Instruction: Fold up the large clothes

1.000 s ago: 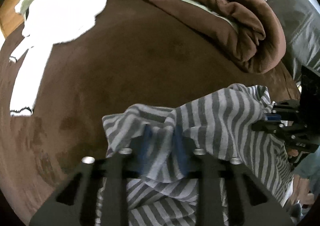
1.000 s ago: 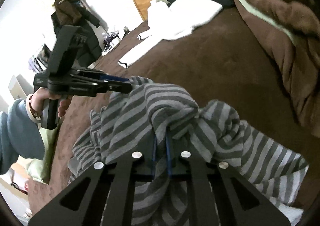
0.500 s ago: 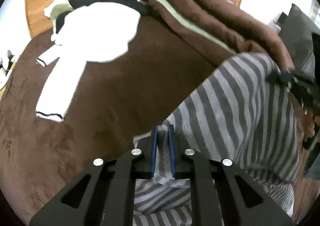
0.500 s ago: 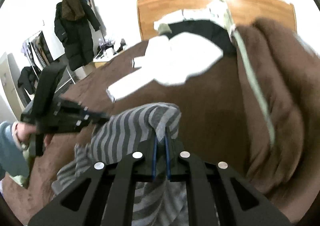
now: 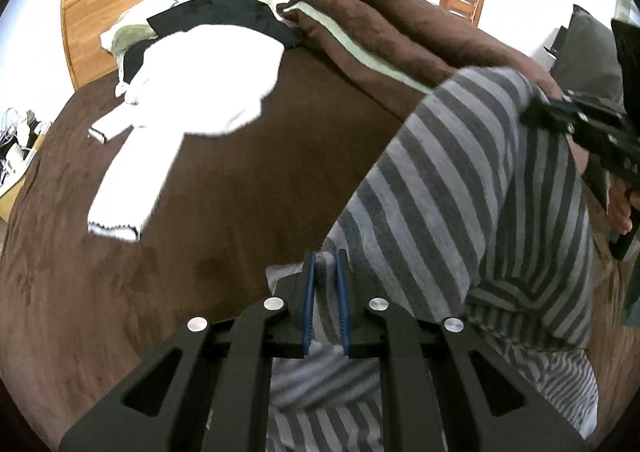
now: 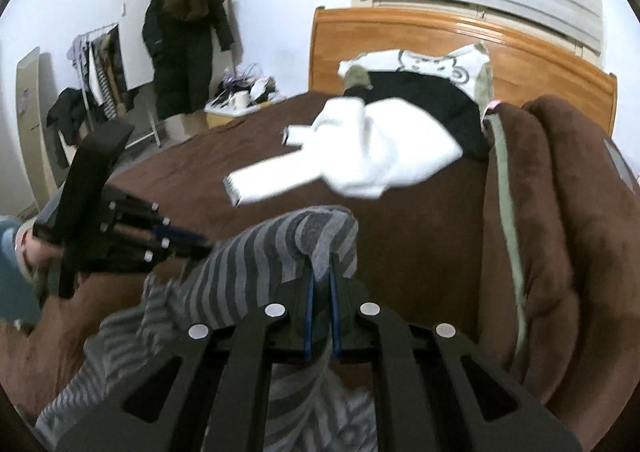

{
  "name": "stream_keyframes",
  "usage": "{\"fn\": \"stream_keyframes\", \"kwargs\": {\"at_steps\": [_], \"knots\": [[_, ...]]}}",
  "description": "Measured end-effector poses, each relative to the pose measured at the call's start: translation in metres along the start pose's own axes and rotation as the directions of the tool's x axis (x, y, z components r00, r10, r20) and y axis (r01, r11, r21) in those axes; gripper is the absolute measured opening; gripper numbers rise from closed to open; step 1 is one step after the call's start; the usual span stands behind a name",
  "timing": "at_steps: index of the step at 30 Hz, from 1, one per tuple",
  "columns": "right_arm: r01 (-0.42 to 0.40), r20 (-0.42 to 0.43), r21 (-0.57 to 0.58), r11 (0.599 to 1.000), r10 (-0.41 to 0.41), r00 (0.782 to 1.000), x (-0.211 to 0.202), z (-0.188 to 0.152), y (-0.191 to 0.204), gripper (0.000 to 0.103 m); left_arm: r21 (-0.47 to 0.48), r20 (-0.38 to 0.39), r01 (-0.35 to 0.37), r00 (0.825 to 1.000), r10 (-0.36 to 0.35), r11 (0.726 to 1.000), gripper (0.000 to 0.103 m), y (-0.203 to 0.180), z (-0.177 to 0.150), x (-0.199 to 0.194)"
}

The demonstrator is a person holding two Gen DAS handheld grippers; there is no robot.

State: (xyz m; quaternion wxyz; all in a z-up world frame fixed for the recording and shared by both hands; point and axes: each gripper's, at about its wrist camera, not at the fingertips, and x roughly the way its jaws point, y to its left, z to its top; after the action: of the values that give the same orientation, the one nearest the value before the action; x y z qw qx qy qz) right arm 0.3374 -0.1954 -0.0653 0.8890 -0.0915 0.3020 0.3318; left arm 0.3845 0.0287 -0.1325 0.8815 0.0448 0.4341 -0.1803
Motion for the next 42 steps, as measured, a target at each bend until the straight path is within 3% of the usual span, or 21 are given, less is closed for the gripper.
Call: {"fn": "stream_keyframes", "kwargs": {"at_steps": [6,12,20,25,27,28,29,32,35,38,42], "knots": [[-0.101,-0.063,-0.010,0.995,0.101,0.993,-0.026,-0.054,0.046,0.008,0.003,-0.029,-0.004,1.000,0.004,1.000,0.013,-0.021,-0.056,-0.008],[-0.186,-0.150,-0.006,0.982,0.183,0.972,-0.037,-0.103,0.095,0.008,-0.065,-0.066,0.009,0.998,-0.013,0.998,0.013,-0.024,-0.103,-0.010],[-0.221,-0.275,0.032,0.975,0.221,0.936,-0.023,-0.170,0.138,0.009,-0.107,-0.082,-0.015,0.997,0.006,0.994,0.014,-0.023,-0.135,-0.003],[-0.203,-0.253,0.078,0.976,0.217,0.943,-0.030,-0.179,0.143,0.014,-0.123,-0.078,-0.017,0.997,0.008,0.992,0.014,-0.023,-0.149,-0.010],[-0.214,-0.234,0.105,0.971,0.233,0.944,-0.043,-0.172,0.143,0.027,-0.127,-0.060,-0.010,0.998,0.002,0.992,0.014,-0.025,-0.147,-0.021],[-0.218,-0.223,0.113,0.970,0.238,0.945,-0.048,-0.170,0.141,0.044,-0.125,-0.048,-0.005,0.999,-0.001,0.992,0.015,-0.027,-0.145,-0.027],[-0.210,-0.195,0.123,0.970,0.231,0.953,-0.059,-0.165,0.140,0.052,-0.125,-0.034,0.007,0.999,-0.011,0.992,0.018,-0.031,-0.141,-0.035],[-0.200,-0.147,0.177,0.964,0.227,0.963,-0.079,-0.160,0.125,0.053,-0.123,-0.006,0.043,0.999,-0.044,0.991,0.027,-0.041,-0.129,-0.048],[-0.132,-0.126,0.251,0.959,0.167,0.978,-0.089,-0.160,0.103,0.053,-0.110,0.020,0.098,0.995,-0.096,0.989,0.041,-0.056,-0.113,-0.057],[-0.094,-0.105,0.373,0.923,0.142,0.984,-0.087,-0.167,0.076,0.053,-0.112,0.008,0.143,0.990,-0.143,0.983,0.045,-0.075,-0.100,-0.054],[-0.104,-0.045,0.536,0.838,0.151,0.988,-0.080,-0.184,0.046,0.053,-0.116,-0.015,0.166,0.985,-0.169,0.979,0.050,-0.096,-0.101,-0.044]]}}
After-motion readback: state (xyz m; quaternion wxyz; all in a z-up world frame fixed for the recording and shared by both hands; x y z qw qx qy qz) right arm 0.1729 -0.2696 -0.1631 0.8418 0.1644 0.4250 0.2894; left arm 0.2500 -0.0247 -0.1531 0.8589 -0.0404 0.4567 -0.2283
